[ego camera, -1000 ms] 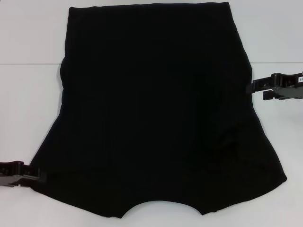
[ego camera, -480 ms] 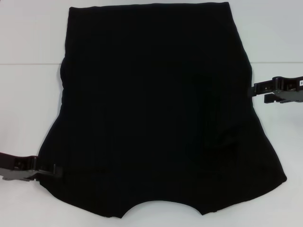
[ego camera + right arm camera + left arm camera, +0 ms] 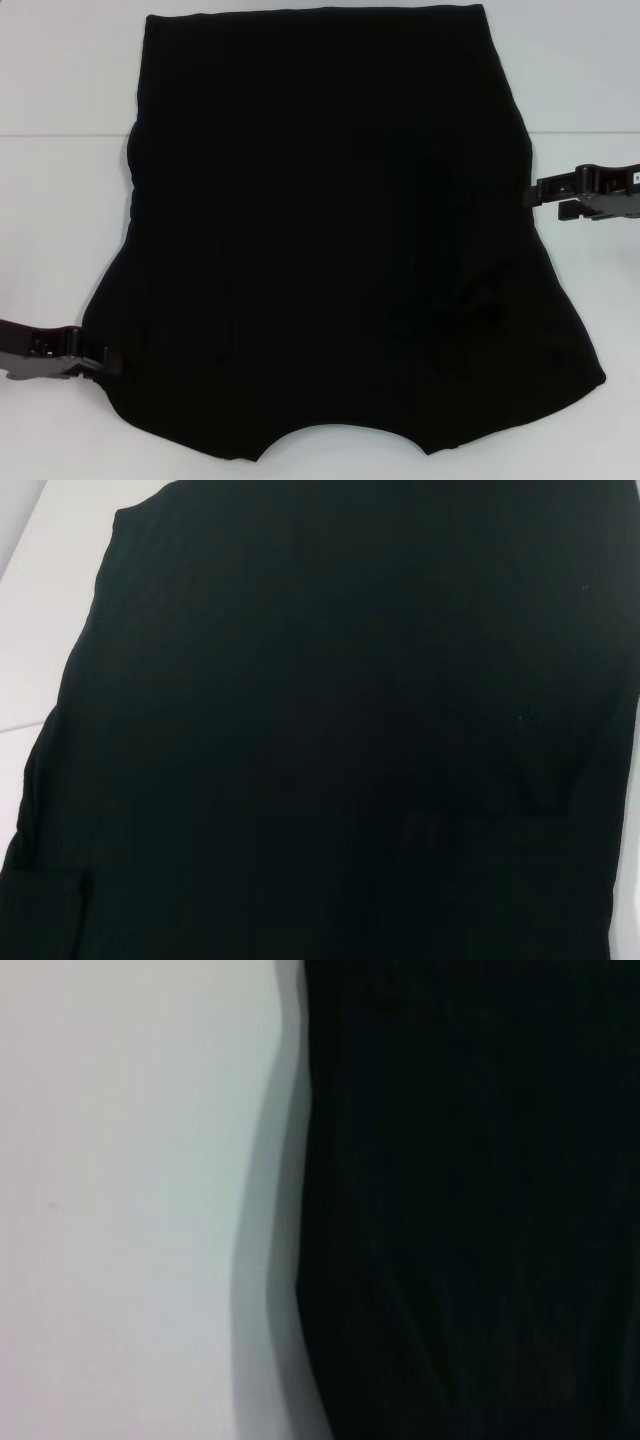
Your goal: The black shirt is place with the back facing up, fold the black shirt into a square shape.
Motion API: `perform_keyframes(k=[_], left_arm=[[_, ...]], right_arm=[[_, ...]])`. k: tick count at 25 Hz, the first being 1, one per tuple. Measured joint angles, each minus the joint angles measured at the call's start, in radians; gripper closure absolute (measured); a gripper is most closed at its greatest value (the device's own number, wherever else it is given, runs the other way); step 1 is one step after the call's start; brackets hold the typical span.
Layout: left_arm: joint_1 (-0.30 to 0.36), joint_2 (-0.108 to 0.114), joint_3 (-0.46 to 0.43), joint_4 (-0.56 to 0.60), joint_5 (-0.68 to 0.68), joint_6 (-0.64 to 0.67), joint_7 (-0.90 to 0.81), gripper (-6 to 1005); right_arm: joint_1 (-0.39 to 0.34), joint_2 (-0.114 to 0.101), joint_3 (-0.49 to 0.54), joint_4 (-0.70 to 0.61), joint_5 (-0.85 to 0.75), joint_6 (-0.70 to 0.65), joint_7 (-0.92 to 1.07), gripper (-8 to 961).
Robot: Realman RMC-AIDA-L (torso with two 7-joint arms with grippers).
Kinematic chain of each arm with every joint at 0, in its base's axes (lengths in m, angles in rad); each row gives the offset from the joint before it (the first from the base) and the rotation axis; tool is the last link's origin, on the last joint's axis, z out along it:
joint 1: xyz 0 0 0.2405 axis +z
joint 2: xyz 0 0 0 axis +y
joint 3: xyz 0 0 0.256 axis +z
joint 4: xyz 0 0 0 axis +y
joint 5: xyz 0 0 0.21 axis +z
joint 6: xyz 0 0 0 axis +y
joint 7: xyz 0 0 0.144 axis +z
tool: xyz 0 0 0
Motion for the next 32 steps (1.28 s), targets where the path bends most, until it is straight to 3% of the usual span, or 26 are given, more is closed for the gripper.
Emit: perform_keyframes(k=[8,14,21,32], left_arm=[[-0.003,0.003,-0.001,0.000,-0.005,0.006,0.007,817],[-0.012,0.013,-0.006,0.000,-0.048,0.051,0.033,958],[-0.031,0.026,-0.003,-0.001,-0.074,0.049,0.032,959],[-0.051,0.035,-0.007,-0.021,-0.075,0.022,0.023,958]], right_arm=[[-0.006,-0.003,-0.003,-0.004,-0.001,-0.032,-0.015,254],[-0.044,-0.029,-0.007,-0.021,-0.013,-0.158,-0.041,253],[-0.111,-0.048,-0.008,-0.054,-0.074,-0.251,-0.044,252],[-0.120,-0.002,-0.017,-0.047,-0.159,-0.244,-0.166,253]])
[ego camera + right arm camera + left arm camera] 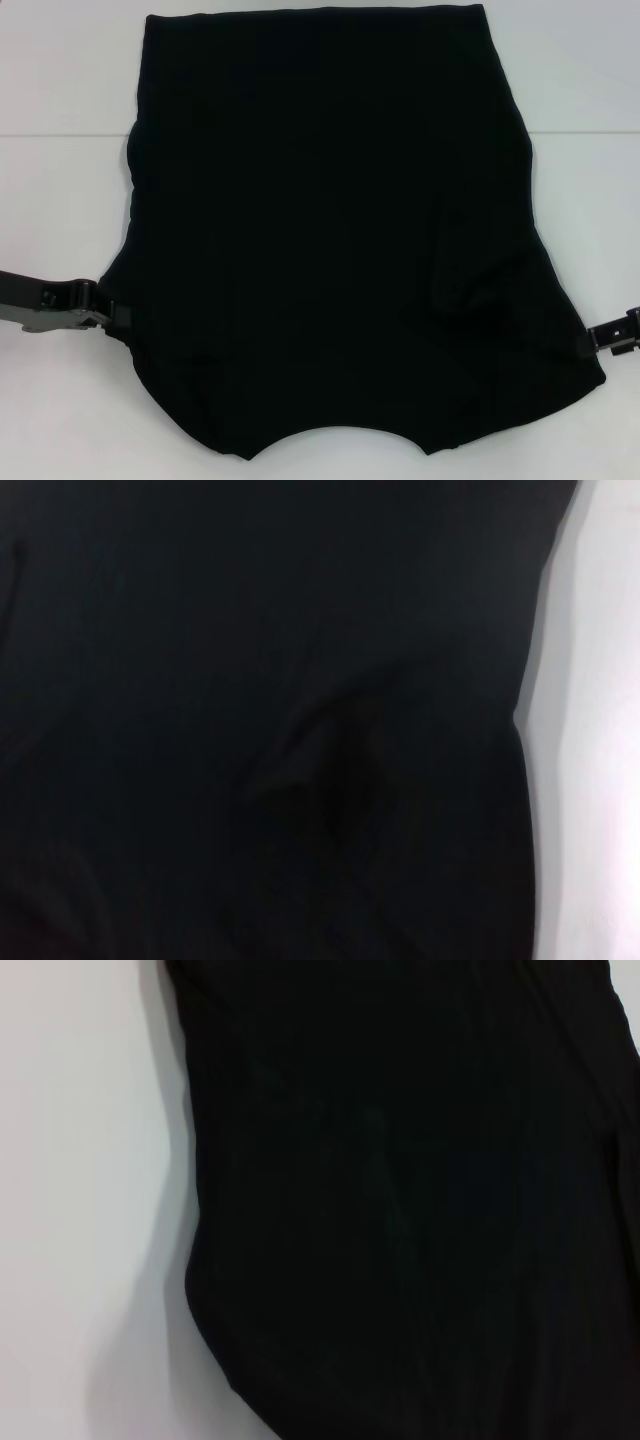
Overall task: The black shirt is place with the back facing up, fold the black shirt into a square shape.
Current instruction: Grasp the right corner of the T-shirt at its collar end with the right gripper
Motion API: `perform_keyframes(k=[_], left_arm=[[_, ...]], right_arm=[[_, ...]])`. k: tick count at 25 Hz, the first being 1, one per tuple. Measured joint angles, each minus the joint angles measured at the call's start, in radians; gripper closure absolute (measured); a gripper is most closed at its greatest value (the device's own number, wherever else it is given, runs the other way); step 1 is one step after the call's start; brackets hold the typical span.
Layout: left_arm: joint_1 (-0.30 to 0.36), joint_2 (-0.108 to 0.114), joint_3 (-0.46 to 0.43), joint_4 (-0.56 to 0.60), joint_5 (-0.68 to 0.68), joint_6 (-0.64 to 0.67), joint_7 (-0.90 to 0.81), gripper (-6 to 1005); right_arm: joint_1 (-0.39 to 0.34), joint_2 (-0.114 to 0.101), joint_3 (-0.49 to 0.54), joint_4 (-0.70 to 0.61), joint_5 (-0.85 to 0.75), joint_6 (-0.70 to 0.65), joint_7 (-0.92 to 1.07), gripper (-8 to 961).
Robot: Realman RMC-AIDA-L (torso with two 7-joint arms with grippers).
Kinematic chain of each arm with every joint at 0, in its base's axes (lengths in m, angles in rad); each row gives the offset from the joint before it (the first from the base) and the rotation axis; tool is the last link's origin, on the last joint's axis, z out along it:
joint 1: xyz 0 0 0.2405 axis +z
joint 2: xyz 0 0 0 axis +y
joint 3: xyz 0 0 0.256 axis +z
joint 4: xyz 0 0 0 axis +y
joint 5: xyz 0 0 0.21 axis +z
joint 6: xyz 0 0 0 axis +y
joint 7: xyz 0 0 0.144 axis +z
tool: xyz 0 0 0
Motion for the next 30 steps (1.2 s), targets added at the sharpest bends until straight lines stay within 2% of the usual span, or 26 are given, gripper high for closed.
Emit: perform_keyframes(k=[8,20,30], left_arm=[[-0.002,0.000,-0.003,-0.002,0.000,-0.003,-0.004,959],[-0.003,0.000,-0.003,-0.002,0.000,-0.015,-0.011,959],[-0.003,0.000,-0.003,-0.004,0.000,-0.021,-0.011,958]], right_arm=[[0.003,0.013,-0.020,0.006,-0.015,0.017,-0.015,254],[0.010,0.046,-0.040,0.009,-0.026,0.031,-0.018,252],[0.023,0.058,-0.032,0.015,0.023,0.006,-0.017,269]])
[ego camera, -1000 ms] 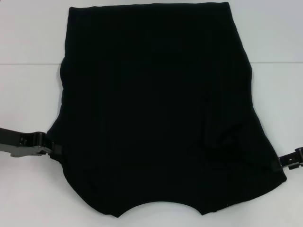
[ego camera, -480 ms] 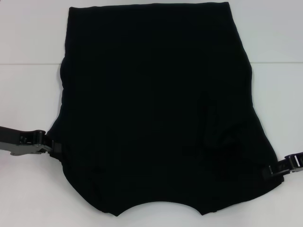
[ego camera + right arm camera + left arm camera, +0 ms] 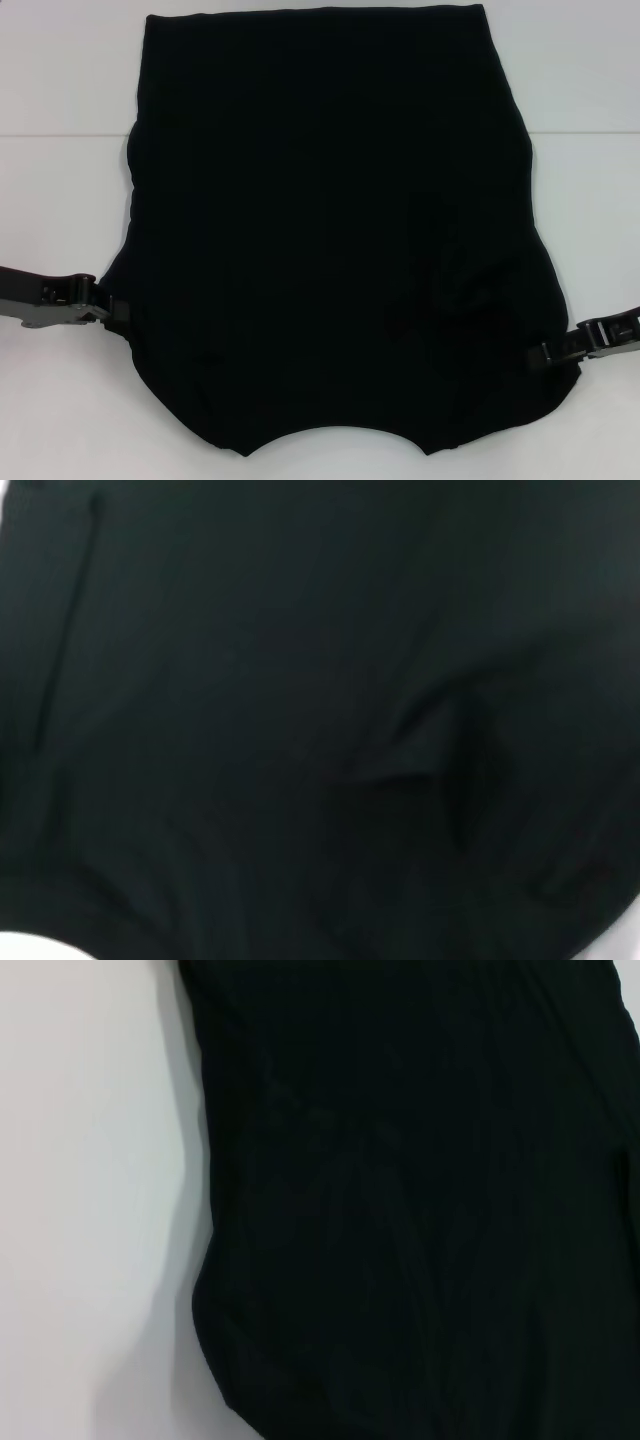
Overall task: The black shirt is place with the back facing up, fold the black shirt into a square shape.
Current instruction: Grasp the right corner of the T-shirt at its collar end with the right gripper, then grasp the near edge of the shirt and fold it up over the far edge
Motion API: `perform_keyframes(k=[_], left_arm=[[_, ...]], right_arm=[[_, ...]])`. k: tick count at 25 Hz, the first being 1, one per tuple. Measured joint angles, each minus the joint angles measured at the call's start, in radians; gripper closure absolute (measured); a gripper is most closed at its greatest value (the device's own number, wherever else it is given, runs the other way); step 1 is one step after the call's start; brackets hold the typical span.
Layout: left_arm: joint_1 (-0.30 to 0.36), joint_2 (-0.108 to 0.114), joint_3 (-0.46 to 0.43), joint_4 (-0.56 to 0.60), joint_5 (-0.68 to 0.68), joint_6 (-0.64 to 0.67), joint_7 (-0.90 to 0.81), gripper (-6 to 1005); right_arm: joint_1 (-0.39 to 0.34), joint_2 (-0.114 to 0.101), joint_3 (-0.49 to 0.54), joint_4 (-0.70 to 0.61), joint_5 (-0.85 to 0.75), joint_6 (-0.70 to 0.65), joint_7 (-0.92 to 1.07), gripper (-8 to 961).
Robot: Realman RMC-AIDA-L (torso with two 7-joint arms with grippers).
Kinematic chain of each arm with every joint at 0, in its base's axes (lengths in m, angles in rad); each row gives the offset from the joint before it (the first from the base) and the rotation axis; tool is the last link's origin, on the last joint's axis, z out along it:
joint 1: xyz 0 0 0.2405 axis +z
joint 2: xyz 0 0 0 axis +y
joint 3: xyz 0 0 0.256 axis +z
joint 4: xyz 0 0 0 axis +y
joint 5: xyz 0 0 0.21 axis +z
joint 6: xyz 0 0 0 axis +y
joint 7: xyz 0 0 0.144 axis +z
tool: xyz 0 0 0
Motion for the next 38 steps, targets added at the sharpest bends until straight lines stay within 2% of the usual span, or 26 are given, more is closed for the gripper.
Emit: perform_keyframes(k=[4,15,23,28,33,38], left_arm=[[0.000,0.000,0.000,0.000,0.000,0.000,0.000,958],[0.004,-0.003,0.000,0.000,0.000,0.003,0.002,957],[0.006,-0.006,0.002,0.000,0.000,0.013,0.008,956],[0.007,-0.008,0.008,0.000,0.000,0.099,0.059,955],[0.021,-0.008,0.010,0.013,0.008,0.211,0.097,955],[0.051,-0.017,0.056,0.041,0.016,0.307,0.115,954]], right_arm=[[0.005,-0.004,-0.008,0.015,-0.006,-0.014,0.002,276],[-0.002,-0.012,-0.003,0.019,-0.008,-0.022,0.016,511],[-0.007,-0.018,0.003,0.010,-0.008,-0.022,0.037,904],[-0.027,-0.022,0.001,-0.012,-0.008,-0.076,0.039,906],[-0.085,-0.028,0.002,-0.086,-0.008,-0.142,0.068,906],[-0.162,-0.017,0.003,-0.173,-0.008,-0.220,0.075,905]])
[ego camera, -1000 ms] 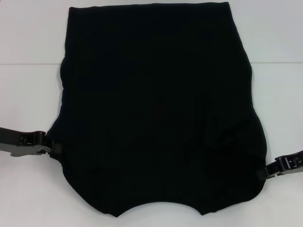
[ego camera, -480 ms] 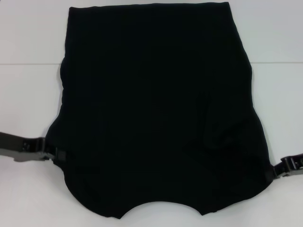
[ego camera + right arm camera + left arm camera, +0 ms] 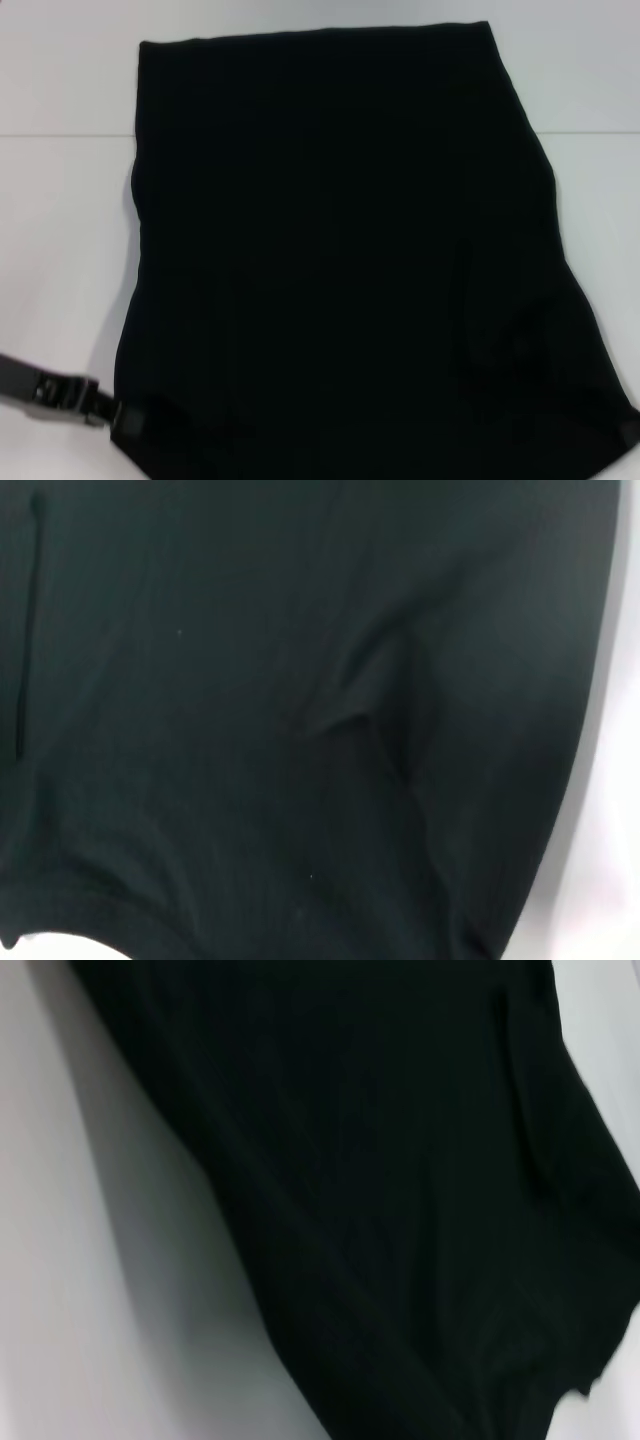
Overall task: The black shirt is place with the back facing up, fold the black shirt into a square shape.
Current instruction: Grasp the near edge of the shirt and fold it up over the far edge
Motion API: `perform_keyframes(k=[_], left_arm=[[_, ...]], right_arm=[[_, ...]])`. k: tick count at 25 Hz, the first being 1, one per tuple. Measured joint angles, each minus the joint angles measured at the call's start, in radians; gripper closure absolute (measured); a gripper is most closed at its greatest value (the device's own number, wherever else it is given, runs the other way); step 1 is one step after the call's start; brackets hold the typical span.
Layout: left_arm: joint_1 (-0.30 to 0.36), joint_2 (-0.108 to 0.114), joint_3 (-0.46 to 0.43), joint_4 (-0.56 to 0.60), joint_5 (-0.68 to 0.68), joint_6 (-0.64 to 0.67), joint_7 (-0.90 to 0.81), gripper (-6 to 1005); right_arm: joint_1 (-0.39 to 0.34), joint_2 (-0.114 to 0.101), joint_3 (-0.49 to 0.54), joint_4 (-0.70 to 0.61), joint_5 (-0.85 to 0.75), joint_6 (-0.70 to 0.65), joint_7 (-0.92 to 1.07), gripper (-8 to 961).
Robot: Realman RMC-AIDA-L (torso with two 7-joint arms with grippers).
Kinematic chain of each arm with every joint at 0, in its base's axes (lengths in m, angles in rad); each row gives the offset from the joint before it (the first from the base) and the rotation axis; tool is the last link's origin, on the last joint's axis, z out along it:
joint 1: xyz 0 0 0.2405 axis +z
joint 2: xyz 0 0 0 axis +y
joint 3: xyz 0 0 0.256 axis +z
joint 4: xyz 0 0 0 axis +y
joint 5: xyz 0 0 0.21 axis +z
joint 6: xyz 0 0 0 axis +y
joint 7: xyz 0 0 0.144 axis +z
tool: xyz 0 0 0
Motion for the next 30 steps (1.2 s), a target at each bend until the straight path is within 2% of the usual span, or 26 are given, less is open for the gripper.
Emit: perform_keyframes(k=[5,9,14,17,20,21,22,30], left_arm=[[0.033,-0.017,0.072,0.027,0.006,0.055,0.005,954],[0.045,-0.018,0.070,0.032,0.006,0.066,0.034,953],[0.029,-0.005,0.020,0.023,-0.051,0.063,0.066,953],[0.006,0.009,-0.010,-0.011,-0.126,0.044,0.058,952],[-0.025,0.019,-0.030,-0.063,-0.151,-0.034,0.001,952],[-0.036,0.019,-0.032,-0.078,-0.151,-0.073,-0.020,952],[-0.050,0.019,-0.033,-0.095,-0.154,-0.122,-0.045,952],[-0.140,0.018,-0.040,-0.195,-0.221,-0.464,-0.149,951]], right_arm=[[-0.070,0.009,0.000,-0.030,0.000,-0.053,-0.002,905],[-0.099,0.011,0.020,-0.031,0.003,-0.060,-0.015,904],[-0.050,0.010,0.145,-0.022,0.106,-0.122,-0.098,904],[-0.020,0.004,0.176,-0.002,0.157,-0.127,-0.111,904],[0.023,-0.008,0.216,0.040,0.191,-0.082,-0.101,905],[0.055,-0.013,0.242,0.080,0.192,-0.009,-0.082,905],[0.055,-0.013,0.242,0.080,0.192,-0.009,-0.082,905],[0.147,-0.005,0.253,0.129,0.205,0.293,-0.055,905]])
